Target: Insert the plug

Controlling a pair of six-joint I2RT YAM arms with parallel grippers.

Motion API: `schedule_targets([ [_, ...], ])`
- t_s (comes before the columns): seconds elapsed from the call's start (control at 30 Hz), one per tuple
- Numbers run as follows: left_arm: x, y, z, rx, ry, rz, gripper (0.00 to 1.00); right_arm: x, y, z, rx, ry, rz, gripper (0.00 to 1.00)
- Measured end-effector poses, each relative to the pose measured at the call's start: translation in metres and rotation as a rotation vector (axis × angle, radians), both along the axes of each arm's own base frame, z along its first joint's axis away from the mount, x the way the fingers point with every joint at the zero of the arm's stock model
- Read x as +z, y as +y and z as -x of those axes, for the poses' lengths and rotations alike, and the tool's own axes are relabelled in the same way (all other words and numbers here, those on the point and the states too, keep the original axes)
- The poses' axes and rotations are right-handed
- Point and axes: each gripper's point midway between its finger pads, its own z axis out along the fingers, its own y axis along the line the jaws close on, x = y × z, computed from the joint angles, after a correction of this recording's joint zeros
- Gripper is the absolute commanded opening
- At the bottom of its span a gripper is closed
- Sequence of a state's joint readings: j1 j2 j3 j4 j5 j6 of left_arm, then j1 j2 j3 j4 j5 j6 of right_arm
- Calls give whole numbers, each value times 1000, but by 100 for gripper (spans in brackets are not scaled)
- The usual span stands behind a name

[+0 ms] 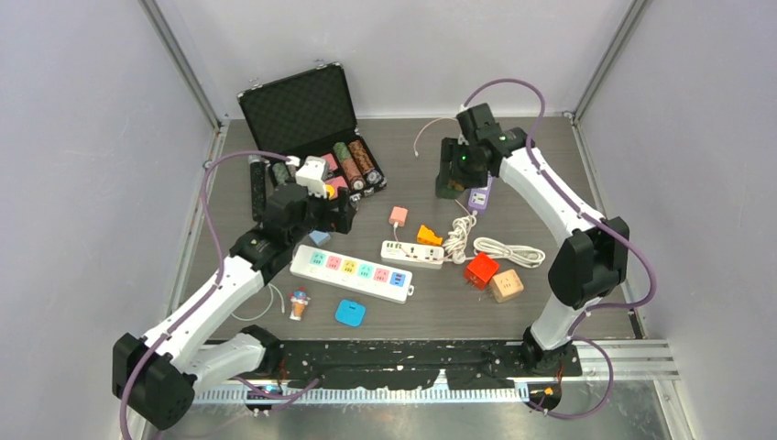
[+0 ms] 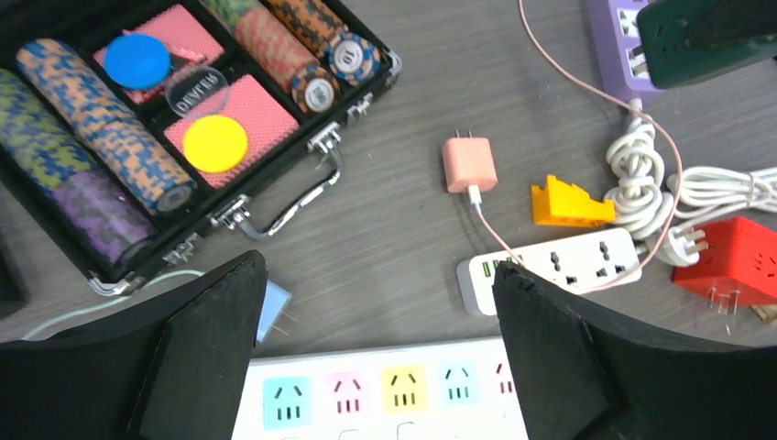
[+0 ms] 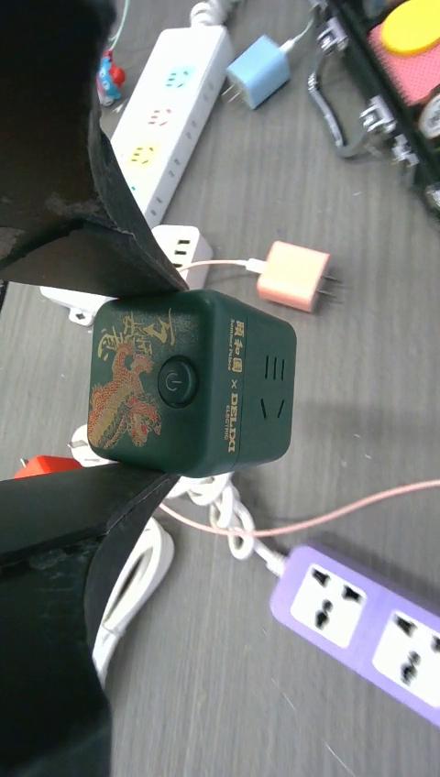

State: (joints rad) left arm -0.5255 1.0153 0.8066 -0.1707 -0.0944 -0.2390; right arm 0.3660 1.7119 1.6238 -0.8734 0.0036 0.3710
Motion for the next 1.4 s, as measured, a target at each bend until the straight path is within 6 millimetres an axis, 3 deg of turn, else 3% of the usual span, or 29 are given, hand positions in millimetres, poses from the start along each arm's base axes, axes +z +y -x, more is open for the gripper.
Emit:
schedule_targets([
  [0.13,-20,-8,7,-31,97,22,89,-21,8,16,7,56,17,5],
  [0.3,-50,-18,14,-68,220,22,89,-29,-33,6,-195,77,47,5],
  [0.47,-58,-22,18,-80,266,33,89,-21,-65,-16,-470,58,42,5],
  [0.73,-54,-24,20,-84,264,56,88,-13,-57,-60,-893,60,-59,5],
  [1.03,-43,-19,29,-82,231,89,86,-21,-59,-56,-1301,156,-105,5],
  [1.4,-57,-12,44,-72,268,85,86,-30,-56,-52,-1518,186,-183,5],
])
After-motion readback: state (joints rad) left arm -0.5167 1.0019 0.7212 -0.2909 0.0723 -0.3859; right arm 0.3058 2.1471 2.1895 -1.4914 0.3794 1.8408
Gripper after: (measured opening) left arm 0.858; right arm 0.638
